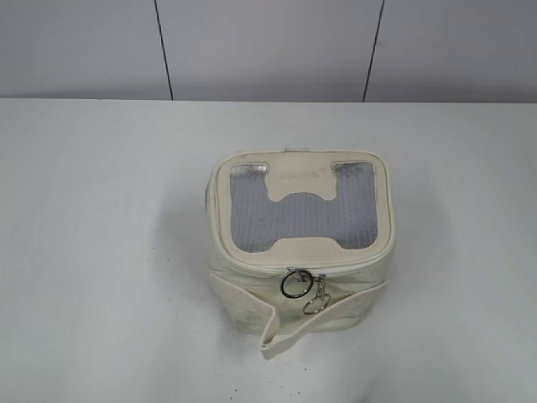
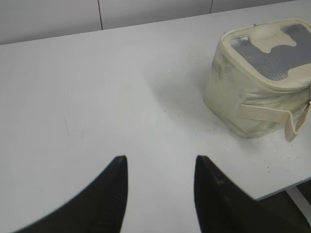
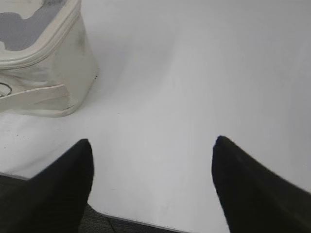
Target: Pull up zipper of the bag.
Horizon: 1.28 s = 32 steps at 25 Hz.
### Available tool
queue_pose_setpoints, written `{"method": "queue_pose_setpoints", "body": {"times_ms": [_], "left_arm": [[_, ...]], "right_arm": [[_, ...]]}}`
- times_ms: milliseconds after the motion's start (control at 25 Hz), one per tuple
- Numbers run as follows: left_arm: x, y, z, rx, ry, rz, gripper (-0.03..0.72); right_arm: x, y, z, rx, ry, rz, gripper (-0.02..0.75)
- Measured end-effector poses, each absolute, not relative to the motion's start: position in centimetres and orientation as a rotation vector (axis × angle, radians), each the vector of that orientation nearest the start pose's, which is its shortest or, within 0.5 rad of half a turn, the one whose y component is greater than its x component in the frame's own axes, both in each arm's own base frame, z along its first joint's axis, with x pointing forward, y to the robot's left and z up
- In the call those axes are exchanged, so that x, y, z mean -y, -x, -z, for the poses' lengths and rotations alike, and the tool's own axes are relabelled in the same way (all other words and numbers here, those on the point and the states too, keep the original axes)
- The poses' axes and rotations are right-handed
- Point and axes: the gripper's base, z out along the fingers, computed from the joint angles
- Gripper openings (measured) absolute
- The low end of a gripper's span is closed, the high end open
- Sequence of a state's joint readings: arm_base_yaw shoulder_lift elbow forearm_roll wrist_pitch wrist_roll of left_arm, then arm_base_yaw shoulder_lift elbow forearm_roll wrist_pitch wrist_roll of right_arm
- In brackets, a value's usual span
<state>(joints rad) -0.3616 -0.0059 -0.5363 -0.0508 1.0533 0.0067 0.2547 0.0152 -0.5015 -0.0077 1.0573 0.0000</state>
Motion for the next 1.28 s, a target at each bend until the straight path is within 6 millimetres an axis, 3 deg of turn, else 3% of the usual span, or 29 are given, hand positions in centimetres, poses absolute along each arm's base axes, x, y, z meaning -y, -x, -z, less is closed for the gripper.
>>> {"method": "queue_pose_setpoints", "body": {"times_ms": [280, 480, 1280], "left_arm": [[0.20, 1.06, -28.79, -1.987, -0.206, 0.183, 0.349], [0.34, 1.02, -28.80, -1.992, -0.076, 0.098, 0.332], [0.35, 1.02, -28.80, -1.993, -0.066, 0.092, 0.308]], "right_arm": [[0.09, 0.51, -27.80, -2.037, 0.051, -0.022, 0.587], [0.06, 0.56, -27.78, -2.033, 0.017, -0.003, 0.587], [0.06, 0.55, -27.76, -2.033, 0.017, -0.003, 0.587]]}}
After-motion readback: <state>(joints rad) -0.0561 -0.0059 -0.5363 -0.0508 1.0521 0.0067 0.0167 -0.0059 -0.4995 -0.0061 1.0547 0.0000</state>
